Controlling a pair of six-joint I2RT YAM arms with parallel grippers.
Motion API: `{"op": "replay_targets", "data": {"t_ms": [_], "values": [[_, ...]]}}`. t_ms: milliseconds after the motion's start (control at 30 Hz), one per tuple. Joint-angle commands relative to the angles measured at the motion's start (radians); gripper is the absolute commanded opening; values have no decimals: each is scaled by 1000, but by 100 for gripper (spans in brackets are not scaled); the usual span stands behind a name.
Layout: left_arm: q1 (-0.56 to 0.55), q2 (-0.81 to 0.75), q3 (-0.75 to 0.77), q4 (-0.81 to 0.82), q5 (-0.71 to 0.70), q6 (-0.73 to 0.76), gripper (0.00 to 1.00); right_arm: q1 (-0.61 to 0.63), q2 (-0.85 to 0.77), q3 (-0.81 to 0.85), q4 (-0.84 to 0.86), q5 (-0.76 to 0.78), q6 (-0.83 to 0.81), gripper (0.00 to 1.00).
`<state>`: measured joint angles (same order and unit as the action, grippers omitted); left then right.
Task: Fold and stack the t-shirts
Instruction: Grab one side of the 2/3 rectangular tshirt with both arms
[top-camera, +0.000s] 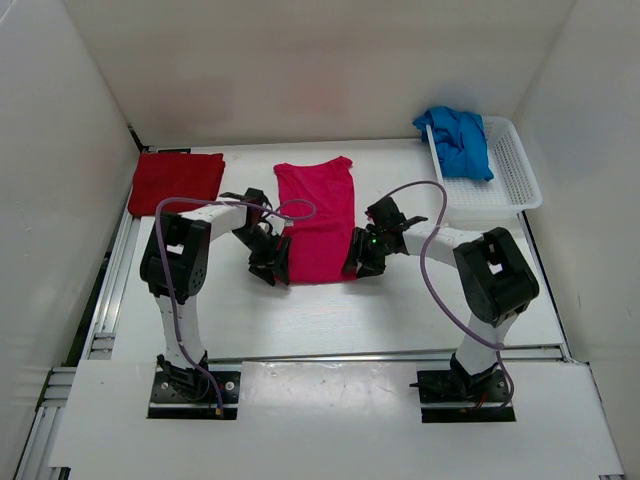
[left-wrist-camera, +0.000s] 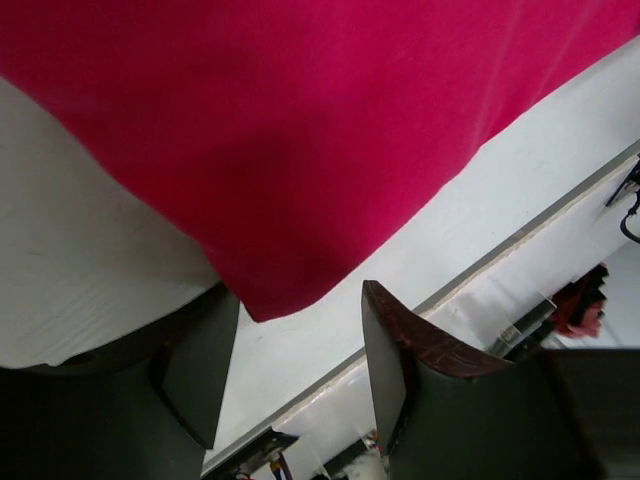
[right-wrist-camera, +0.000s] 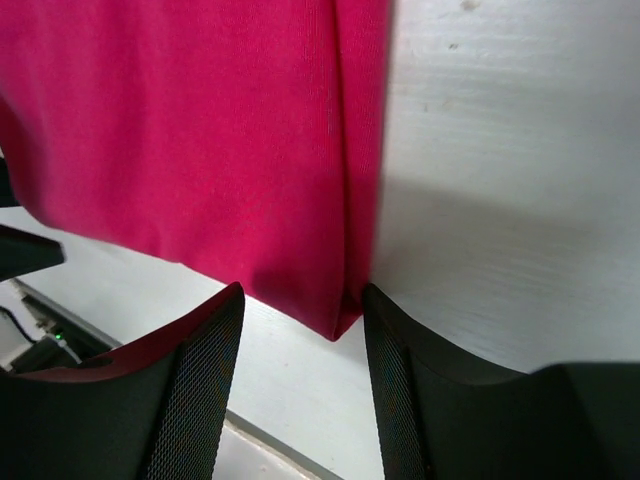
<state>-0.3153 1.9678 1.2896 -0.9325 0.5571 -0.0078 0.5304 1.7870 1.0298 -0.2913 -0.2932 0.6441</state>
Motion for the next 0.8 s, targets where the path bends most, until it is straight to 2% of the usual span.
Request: {"op": "replay_targets", "data": {"t_ms": [0, 233, 367, 533, 600, 667, 767], "values": [[-1, -4, -23, 21, 34, 8, 62, -1, -5, -50, -22, -4, 8, 55], [-1, 16, 11, 21, 24, 8, 60, -1, -15, -80, -51, 5, 8, 54], [-1, 5, 20, 21, 24, 8, 56, -10, -15, -102, -51, 5, 8, 48], [8, 29, 30, 31, 24, 8, 36, -10, 3, -102, -51, -6, 8, 33], [8, 29, 42, 31, 14, 8, 31, -20, 3, -102, -51, -6, 8, 29], [8, 29, 51, 31, 13, 8, 22, -20, 3, -102, -51, -6, 17, 19], [8, 29, 39, 31, 23, 8, 15, -39, 14, -93, -39, -18, 17, 6]]}}
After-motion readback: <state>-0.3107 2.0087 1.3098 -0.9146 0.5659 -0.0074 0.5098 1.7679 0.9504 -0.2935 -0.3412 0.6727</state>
